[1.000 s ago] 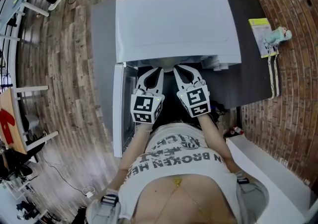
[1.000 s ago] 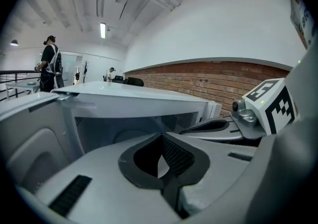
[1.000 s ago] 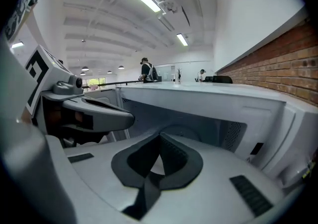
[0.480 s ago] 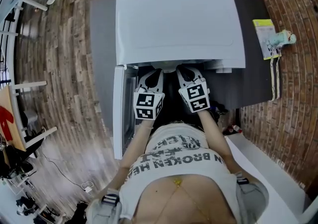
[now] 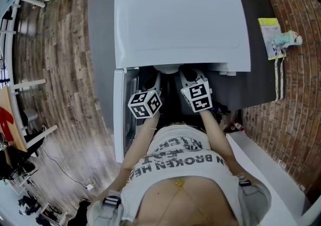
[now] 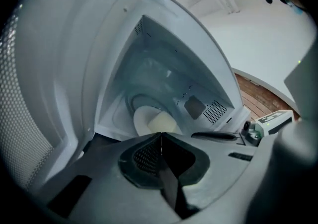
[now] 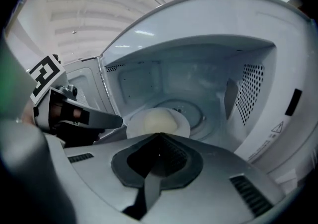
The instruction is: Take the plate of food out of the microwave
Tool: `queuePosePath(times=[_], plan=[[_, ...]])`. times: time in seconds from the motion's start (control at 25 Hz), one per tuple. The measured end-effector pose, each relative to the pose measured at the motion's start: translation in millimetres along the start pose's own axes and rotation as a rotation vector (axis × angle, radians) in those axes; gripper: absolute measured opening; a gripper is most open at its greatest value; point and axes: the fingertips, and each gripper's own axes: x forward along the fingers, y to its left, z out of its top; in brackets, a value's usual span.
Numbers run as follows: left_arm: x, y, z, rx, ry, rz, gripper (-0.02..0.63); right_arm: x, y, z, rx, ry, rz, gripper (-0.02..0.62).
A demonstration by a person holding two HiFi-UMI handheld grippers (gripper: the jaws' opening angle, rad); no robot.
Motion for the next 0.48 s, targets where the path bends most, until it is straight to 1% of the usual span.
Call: queuePosePath(times=[0.08, 0.16, 0.28, 0.4, 0.48], plan=[[1, 4, -4, -0.067, -0.012, -0.001, 0.009, 1, 0, -1, -0.004, 0.005, 0.0, 0.009], [3, 9, -8, -0.165, -0.027, -0.004, 0.014, 0, -1, -2, -0.01, 0.012, -0.003, 0.009], [7, 15, -13, -0.266, -0.051, -0.005, 0.064, -1, -6, -6, -0.005, 0.02, -0.008, 0.009], [15, 25, -17, -0.4, -0.085, -0.024, 0.101, -2, -10, -10, 0.002, 0.027, -0.016, 0.009], [18, 31, -18, -0.461, -0.098, -0.028, 0.106, -2, -13, -13, 0.012, 0.029, -0.02, 0.009]])
